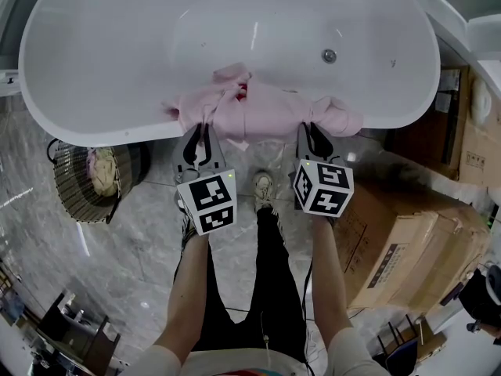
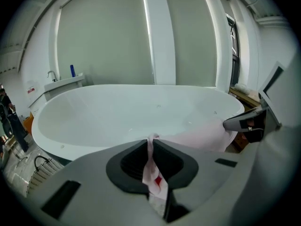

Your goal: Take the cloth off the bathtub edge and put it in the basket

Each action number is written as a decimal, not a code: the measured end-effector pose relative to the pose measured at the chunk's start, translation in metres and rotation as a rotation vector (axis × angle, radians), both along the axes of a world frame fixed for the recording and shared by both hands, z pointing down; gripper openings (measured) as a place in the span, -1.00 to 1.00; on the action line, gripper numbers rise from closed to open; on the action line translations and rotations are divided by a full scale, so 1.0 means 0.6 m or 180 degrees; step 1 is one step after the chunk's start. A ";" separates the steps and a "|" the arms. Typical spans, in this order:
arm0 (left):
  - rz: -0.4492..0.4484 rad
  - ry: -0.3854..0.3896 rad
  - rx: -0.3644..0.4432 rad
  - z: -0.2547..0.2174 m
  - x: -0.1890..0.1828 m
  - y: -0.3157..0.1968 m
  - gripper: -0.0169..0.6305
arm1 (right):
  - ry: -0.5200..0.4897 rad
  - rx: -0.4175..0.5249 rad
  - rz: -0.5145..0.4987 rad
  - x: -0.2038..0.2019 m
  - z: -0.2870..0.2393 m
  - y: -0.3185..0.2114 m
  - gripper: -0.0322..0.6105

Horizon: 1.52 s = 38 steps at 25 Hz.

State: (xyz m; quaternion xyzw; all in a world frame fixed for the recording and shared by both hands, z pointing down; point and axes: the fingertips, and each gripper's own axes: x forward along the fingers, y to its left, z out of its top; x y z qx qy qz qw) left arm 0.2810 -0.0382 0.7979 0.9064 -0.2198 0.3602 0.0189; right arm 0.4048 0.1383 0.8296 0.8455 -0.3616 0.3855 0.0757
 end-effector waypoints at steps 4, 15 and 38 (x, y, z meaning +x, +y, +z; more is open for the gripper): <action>-0.0039 0.0052 -0.0091 -0.003 0.001 0.000 -0.82 | -0.0050 0.0058 0.0042 0.002 -0.002 0.003 -0.73; 0.0046 0.0379 -0.0072 -0.099 0.020 -0.006 -0.87 | 0.0243 0.0204 -0.0033 0.007 -0.107 0.001 -0.76; 0.0242 0.1947 0.0889 -0.813 0.105 -0.114 -0.86 | 0.1825 0.1105 -0.0252 0.097 -0.876 -0.111 -0.76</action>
